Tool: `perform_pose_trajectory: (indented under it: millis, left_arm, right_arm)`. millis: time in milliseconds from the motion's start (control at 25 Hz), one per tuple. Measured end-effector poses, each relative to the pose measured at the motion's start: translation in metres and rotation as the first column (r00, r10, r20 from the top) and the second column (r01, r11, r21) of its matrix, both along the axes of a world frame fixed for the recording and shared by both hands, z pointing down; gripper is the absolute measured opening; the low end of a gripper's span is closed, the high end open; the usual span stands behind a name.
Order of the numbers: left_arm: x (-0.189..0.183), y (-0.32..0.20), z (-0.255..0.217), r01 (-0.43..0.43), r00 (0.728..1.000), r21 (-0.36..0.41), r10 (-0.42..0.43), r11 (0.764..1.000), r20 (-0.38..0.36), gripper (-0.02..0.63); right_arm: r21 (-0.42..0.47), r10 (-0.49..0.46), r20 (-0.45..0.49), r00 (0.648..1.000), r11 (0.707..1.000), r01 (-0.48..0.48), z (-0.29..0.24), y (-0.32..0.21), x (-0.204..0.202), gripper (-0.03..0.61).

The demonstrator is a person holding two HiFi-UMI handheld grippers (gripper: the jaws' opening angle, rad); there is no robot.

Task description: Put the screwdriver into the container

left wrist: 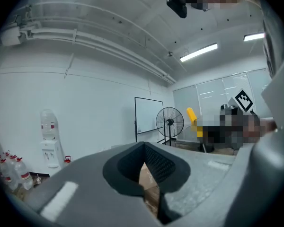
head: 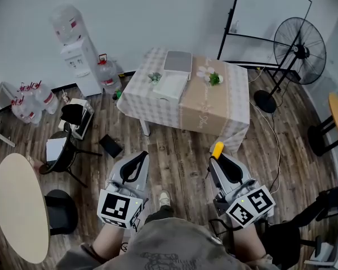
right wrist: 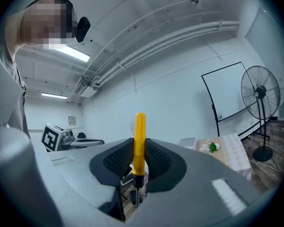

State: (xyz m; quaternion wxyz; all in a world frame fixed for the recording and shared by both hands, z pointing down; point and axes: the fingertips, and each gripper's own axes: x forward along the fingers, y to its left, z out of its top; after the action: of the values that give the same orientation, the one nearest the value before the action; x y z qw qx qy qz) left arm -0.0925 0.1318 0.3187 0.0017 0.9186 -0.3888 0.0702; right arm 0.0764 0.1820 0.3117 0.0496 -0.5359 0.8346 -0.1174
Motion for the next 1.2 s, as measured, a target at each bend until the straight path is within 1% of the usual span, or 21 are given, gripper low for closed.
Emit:
perform_pose_trajectory:
  millis: [280,520,880,1040,1200]
  left_arm:
    - [-0.015,-0.09,0.001,-0.005,1.0,0.002,0.005,1.0,0.004,0.0]
    - [-0.016,-0.142,0.007,-0.016,1.0,-0.013,0.016,1.0,0.008,0.0]
    - [0.001,-0.205,0.03,-0.021,0.999,-0.05,0.023,0.998,0.024,0.0]
    - [0.012,-0.243,0.045,-0.005,0.999,-0.071,0.007,0.997,0.039,0.0]
    - [0.028,-0.287,0.063,0.017,0.998,-0.111,-0.011,0.994,0.057,0.0]
  right_arm:
    - [-0.023,0.028,-0.015,1.0,0.999,-0.028,0.005,-0.09,-0.009,0.101]
    - [-0.058,0.044,-0.017,0.999,0.997,-0.045,0.014,-0.141,-0.012,0.101]
    - [-0.139,0.041,-0.013,0.999,0.989,-0.043,0.05,-0.212,0.002,0.101]
    - [-0.192,0.028,0.015,0.999,0.981,-0.025,0.072,-0.256,0.011,0.1]
    - [-0.251,0.002,0.034,0.999,0.968,0.006,0.095,-0.308,0.021,0.1]
